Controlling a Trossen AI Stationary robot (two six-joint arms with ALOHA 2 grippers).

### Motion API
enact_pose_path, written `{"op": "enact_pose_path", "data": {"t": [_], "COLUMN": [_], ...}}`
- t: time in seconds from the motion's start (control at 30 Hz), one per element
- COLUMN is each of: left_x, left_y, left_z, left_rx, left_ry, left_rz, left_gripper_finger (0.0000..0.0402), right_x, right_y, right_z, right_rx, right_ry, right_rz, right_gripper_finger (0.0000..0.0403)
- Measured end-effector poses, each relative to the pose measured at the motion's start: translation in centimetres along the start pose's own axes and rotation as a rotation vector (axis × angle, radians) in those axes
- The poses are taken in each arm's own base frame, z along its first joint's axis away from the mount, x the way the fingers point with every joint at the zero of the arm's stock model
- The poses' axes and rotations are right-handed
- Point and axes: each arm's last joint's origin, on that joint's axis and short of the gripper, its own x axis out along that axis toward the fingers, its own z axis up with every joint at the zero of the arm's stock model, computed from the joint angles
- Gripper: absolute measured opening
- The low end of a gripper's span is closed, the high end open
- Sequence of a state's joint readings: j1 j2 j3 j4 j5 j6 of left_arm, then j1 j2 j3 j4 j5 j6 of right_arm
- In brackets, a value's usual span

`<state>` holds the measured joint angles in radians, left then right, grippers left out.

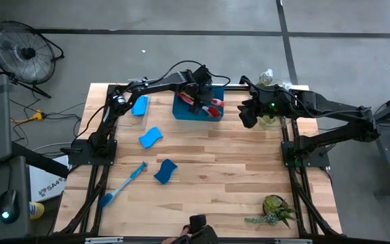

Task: Pick & Place Kitchen Sink Supplies
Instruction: Put the bottom blue sponge into the left transparent bin

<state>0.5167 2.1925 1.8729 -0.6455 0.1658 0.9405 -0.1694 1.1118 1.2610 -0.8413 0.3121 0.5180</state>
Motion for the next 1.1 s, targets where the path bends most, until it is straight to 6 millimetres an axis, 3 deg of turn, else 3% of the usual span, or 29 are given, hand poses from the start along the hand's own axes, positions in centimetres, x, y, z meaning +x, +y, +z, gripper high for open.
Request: {"op": "enact_pose_path", "data": {"t": [0.53, 0.87, 1.1], "left_x": [-5.5, -7.3, -7.5], "left_y": [0.7, -1.3, -3.9], "left_z": [1.6, 1.7, 4.1], "left_rx": [-0.026, -0.123, -0.143], "left_ry": [0.116, 0.213, 0.242], "left_rz": [-0.128, -0.343, -0.409], "left_gripper_finger": [0.0205, 0.0205, 0.0205], "right_x": [0.0, 0.0, 0.0], "right_y": [0.1, 0.3, 0.4], "right_z": [-0.1, -0.2, -0.2], "right_rx": [-0.006, -0.080, -0.124], "right_ry": [0.027, 0.059, 0.072], "right_rz": [0.046, 0.112, 0.141], "right_gripper_finger": [0.0130, 0.0130, 0.0130]}}
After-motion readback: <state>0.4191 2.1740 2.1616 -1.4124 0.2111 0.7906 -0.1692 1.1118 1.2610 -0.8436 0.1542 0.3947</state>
